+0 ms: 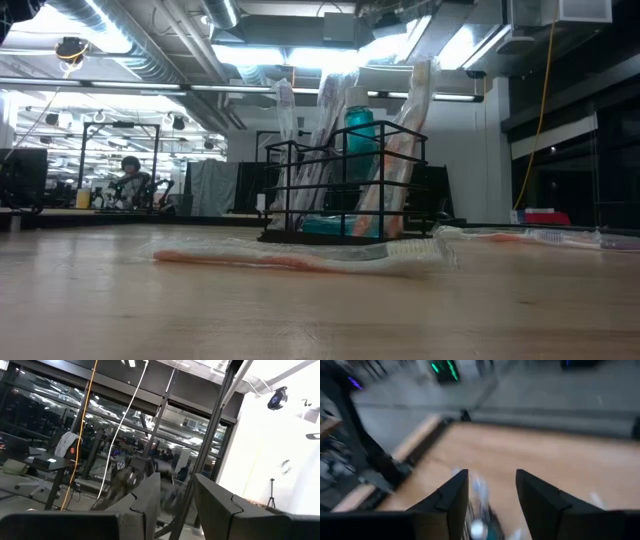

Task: Pick & Place toothbrushing station
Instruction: Put the orange toothbrush into the wire organizer

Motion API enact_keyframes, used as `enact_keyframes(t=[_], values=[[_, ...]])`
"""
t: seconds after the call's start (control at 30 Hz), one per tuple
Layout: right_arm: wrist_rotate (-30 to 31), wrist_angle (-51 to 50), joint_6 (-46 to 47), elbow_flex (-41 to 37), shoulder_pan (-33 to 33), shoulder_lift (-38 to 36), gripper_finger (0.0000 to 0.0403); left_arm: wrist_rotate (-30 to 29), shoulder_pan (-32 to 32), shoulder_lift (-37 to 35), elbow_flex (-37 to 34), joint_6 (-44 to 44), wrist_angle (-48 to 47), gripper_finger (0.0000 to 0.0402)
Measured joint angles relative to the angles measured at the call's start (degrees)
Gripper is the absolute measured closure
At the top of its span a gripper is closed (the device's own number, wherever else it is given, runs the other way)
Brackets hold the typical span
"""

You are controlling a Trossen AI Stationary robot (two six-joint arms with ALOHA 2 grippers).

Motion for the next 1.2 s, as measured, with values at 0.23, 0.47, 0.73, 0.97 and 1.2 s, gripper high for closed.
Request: enact_keyframes(t=[0.23, 0.47, 0.73, 0.97, 1.2], values=[[-4.2, 0.2, -24.3, 2.5, -4.1, -13.4, 0.0270, -0.5, 0.0, -0.2, 0.0, 1.7, 0.1, 0.0288], [-28.8, 0.1, -48.7, 8.6, -21.9, -20.9, 0.0285, -2.0, 0.2, -0.8, 0.0, 3.4, 0.1, 0.0288], [-57.8, 0.0, -79.0, 5.9, -48.9, -19.2, 0.0286, -7.1, 0.2, -0.8, 0.0, 6.0, 0.1, 0.0288], [-63.8, 0.9, -95.7, -7.3, -57.9, -14.8, 0.0286, -9.3, 2.0, -0.8, 0.0, 6.0, 0.2, 0.0288], [-69.7, 14.2, -100.0, -24.0, -65.6, -14.0, 0.0286, -9.5, 5.2, -0.8, 0.0, 5.5, 0.2, 0.0288]])
